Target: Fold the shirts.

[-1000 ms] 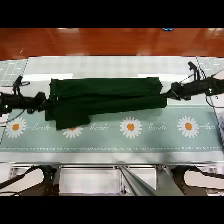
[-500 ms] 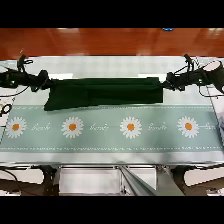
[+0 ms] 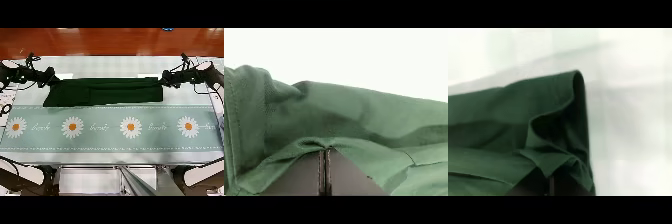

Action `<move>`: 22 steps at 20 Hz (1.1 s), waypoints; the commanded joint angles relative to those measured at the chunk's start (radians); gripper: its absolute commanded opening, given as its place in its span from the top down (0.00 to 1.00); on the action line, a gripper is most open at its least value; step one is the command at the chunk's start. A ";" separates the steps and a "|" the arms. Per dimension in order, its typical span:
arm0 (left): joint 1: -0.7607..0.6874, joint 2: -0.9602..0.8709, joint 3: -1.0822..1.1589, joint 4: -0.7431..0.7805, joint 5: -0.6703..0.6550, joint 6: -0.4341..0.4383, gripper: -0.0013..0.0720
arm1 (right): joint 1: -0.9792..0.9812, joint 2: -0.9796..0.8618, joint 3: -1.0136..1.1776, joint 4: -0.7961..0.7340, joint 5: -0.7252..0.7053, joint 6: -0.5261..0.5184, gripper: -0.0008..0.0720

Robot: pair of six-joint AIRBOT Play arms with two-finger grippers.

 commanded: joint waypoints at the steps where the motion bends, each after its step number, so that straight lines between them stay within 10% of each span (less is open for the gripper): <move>1: -0.002 -0.012 0.008 0.000 0.014 0.000 0.96 | 0.001 -0.013 0.007 0.014 -0.045 -0.008 0.96; 3: -0.003 -0.013 0.008 0.000 0.013 0.000 0.96 | 0.001 -0.013 0.007 0.014 -0.053 -0.010 0.95; 4: -0.003 -0.013 0.008 0.000 0.013 -0.002 0.90 | 0.001 -0.013 0.007 0.014 -0.059 -0.010 0.70; 5: -0.002 -0.011 0.009 0.000 -0.003 -0.019 0.57 | 0.001 -0.012 0.008 0.014 -0.057 -0.011 0.43; 6: 0.003 -0.009 0.019 0.000 -0.032 -0.022 0.30 | -0.006 -0.011 0.018 0.012 -0.029 -0.008 0.42; 13: 0.140 0.225 0.047 0.084 -0.116 -0.071 0.29 | -0.279 0.162 0.115 -0.024 0.333 0.018 0.42; 18: 0.051 0.656 -0.430 0.084 0.245 -0.031 0.29 | -0.374 0.350 -0.276 0.015 0.137 -0.019 0.42; 22: -0.093 0.772 -0.640 0.084 0.281 -0.023 0.29 | -0.309 0.277 -0.404 0.199 0.065 -0.115 0.41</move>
